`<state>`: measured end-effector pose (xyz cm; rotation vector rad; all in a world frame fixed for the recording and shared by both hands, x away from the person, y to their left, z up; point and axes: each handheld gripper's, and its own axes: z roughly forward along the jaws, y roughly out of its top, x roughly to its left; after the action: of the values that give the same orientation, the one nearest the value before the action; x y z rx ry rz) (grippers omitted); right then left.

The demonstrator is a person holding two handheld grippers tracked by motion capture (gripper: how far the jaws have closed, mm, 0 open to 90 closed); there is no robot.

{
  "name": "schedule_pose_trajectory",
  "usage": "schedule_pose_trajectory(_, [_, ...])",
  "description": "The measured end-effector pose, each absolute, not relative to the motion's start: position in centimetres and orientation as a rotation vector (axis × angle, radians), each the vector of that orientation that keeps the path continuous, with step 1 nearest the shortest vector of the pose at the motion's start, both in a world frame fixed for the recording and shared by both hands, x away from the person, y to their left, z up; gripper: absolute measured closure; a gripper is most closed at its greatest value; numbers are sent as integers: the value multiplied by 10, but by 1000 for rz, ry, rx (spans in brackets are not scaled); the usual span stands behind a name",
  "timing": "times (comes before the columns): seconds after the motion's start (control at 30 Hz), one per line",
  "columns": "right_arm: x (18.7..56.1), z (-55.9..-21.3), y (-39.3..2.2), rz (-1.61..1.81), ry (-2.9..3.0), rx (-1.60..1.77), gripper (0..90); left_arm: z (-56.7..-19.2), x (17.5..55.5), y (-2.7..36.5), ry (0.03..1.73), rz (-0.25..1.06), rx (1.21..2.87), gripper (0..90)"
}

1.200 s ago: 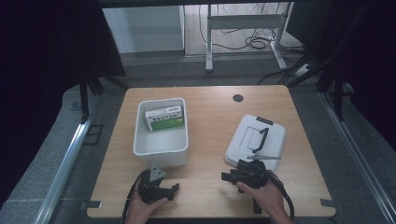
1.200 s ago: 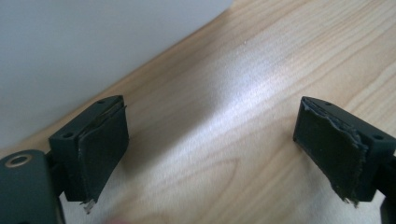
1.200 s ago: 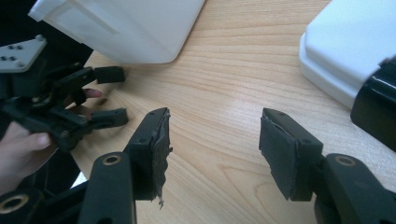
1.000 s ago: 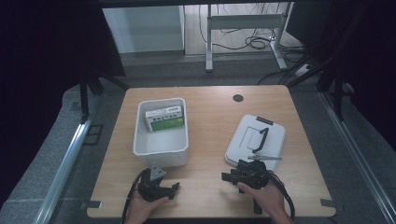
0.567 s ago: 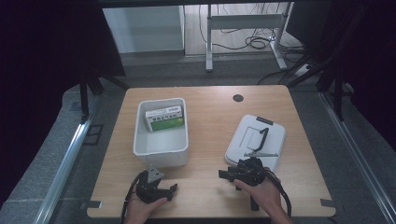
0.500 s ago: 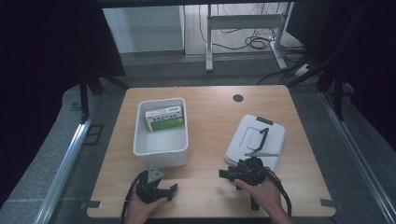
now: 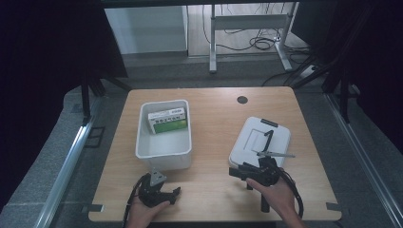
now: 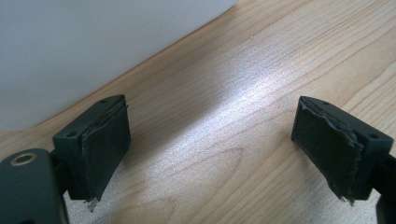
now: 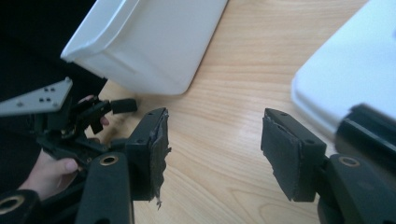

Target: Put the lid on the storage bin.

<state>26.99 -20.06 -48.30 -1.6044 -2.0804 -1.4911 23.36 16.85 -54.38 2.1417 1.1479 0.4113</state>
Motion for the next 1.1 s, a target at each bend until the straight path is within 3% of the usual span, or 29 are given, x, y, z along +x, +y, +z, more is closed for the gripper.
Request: schedule_pose_trajectory(1.1, [298, -431, -248, -1464, -2075, -1857, 420, -544, 235, 171, 1127, 407, 2147, 120])
